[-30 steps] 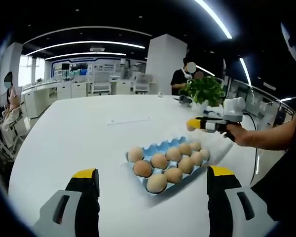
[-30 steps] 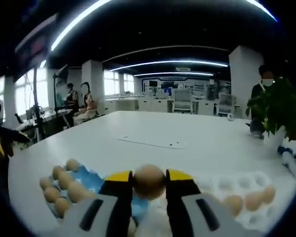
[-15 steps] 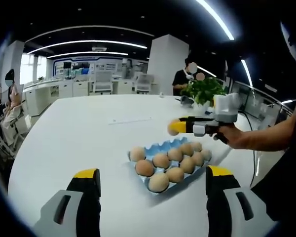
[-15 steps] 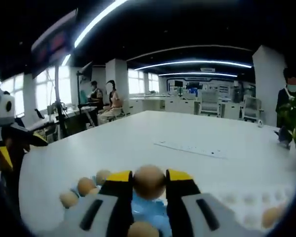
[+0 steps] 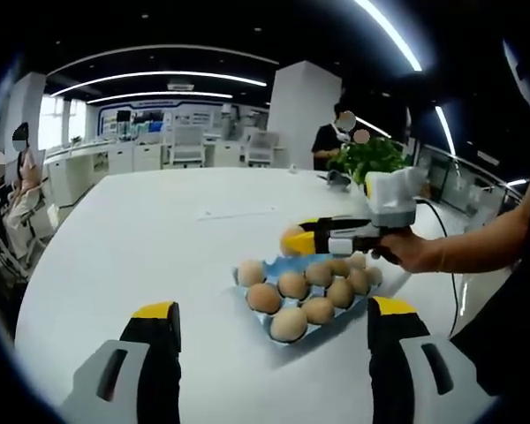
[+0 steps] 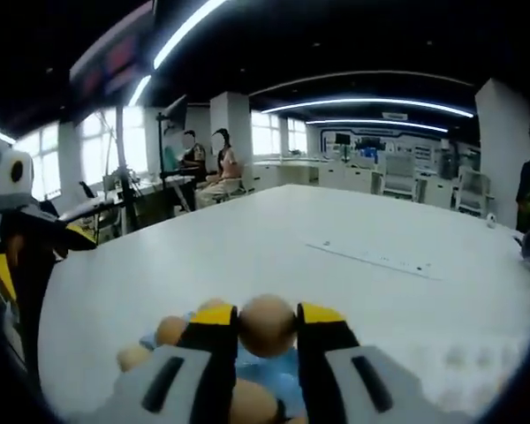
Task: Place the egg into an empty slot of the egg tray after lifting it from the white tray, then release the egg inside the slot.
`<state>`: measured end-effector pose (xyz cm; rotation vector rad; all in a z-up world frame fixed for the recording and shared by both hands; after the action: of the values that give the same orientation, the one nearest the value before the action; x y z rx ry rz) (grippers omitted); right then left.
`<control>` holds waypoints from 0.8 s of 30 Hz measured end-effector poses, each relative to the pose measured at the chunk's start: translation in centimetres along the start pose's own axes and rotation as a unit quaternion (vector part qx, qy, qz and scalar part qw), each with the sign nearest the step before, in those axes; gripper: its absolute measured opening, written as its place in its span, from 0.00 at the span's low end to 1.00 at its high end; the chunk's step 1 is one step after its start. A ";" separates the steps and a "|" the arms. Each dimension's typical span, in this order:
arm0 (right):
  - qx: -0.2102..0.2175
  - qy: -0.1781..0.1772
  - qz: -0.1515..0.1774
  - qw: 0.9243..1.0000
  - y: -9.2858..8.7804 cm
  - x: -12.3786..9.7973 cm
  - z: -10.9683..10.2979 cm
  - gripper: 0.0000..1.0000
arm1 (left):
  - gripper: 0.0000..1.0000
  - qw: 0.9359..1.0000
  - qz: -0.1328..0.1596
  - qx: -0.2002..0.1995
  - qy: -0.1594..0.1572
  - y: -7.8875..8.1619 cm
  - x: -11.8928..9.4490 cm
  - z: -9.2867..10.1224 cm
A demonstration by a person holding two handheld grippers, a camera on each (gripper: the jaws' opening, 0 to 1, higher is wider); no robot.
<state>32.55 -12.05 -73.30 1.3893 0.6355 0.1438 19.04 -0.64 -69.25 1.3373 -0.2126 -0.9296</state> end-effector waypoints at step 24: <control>0.018 0.022 -0.045 0.999 -2.4 1.8 -1.8 0.26 | 0.86 1.000 -0.007 -0.001 0.002 -0.4 -0.1 0.1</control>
<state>32.44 -10.15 -76.27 1.3929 0.7384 0.0922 18.70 -0.64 -69.56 1.3402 -0.1995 -0.9377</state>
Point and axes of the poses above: the point that each gripper's makers call its tool centre point, and the gripper's own axes: x roughly forward along the fingers, z roughly to its right, y roughly out of its top, the point moved 1 cm from there along -x, roughly backward along the fingers, and after that the axes turned 14 degrees about -y, right-handed, at the moved point
